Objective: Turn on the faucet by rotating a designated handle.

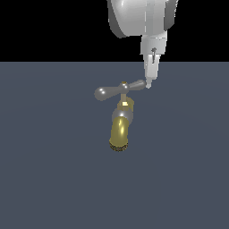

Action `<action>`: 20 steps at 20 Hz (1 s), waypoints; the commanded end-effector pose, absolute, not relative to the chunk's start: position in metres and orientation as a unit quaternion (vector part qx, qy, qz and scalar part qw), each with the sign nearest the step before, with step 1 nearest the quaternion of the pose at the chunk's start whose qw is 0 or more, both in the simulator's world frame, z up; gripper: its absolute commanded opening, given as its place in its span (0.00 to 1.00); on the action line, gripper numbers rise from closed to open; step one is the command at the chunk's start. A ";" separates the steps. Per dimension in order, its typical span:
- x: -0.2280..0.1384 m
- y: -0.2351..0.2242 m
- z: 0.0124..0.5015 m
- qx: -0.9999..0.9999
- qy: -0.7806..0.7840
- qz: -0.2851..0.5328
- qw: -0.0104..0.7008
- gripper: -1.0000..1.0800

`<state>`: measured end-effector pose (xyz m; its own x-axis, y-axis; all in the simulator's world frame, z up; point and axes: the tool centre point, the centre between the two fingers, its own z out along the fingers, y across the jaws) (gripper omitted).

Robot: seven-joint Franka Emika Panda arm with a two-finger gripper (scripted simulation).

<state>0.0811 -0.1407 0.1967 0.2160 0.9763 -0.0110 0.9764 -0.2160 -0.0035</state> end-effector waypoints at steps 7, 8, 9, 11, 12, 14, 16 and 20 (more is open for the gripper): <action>0.097 -0.132 0.196 0.779 0.627 -0.006 0.002 0.00; 0.100 -0.124 0.196 0.778 0.628 -0.005 0.002 0.00; 0.102 -0.116 0.196 0.777 0.629 -0.005 0.002 0.00; 0.107 -0.100 0.196 0.776 0.631 -0.004 0.002 0.00; 0.109 -0.092 0.196 0.775 0.632 -0.004 0.002 0.00; 0.114 -0.076 0.197 0.774 0.633 -0.003 0.001 0.00; 0.118 -0.061 0.197 0.773 0.635 -0.002 0.001 0.00; 0.127 -0.032 0.197 0.770 0.638 -0.001 0.000 0.00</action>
<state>0.1191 -0.0932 0.1970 0.2507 0.9676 -0.0288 0.9681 -0.2506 0.0066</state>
